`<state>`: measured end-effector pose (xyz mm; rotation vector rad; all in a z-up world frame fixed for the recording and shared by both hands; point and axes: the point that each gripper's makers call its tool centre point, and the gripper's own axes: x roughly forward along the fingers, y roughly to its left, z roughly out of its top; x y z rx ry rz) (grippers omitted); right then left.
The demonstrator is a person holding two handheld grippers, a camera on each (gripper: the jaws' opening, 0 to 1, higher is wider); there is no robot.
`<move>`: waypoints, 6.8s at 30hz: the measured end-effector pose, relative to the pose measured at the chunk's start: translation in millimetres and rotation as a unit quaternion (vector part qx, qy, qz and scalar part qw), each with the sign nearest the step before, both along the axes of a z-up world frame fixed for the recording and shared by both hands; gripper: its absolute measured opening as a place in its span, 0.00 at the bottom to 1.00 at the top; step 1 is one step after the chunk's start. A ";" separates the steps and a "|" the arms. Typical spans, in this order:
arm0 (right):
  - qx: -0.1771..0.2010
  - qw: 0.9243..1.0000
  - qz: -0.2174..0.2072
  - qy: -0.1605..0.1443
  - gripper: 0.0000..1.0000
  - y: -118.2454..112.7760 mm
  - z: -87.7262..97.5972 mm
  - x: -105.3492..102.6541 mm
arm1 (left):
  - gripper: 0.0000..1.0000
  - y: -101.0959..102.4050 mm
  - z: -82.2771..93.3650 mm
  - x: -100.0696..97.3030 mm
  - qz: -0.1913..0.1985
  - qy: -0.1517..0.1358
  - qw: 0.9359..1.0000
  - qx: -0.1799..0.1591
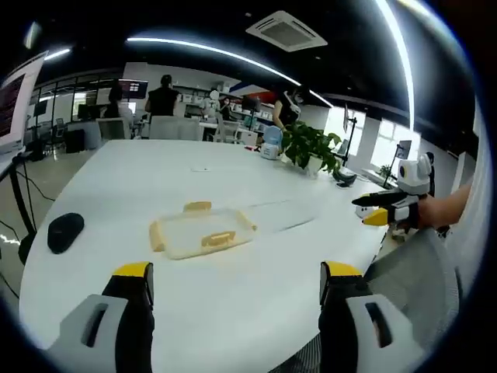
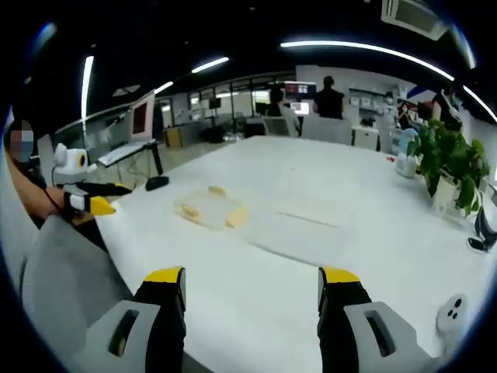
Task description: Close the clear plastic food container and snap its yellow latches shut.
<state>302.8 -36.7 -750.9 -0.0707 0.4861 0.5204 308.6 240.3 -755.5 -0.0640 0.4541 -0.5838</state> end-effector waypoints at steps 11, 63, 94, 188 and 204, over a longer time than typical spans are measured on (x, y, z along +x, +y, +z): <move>0.001 1.000 0.002 0.001 0.69 0.7 -0.7 -0.1 | 0.90 -1.0 -1.6 -0.8 -0.005 0.001 1.000 0.004; 0.003 0.998 0.059 -0.006 0.60 35.1 23.1 26.3 | 0.84 -9.6 11.2 16.2 -0.073 -0.016 0.997 0.034; 0.005 0.995 0.095 -0.001 0.60 69.1 23.6 62.0 | 0.79 4.0 13.2 55.8 -0.087 -0.014 0.995 0.052; -0.117 0.936 0.330 0.045 0.58 128.3 -20.2 152.9 | 0.71 26.5 -56.3 138.4 -0.311 0.036 0.925 0.217; -0.172 0.898 0.402 0.053 0.58 141.6 -43.1 146.9 | 0.69 27.9 -72.2 135.4 -0.391 0.029 0.877 0.278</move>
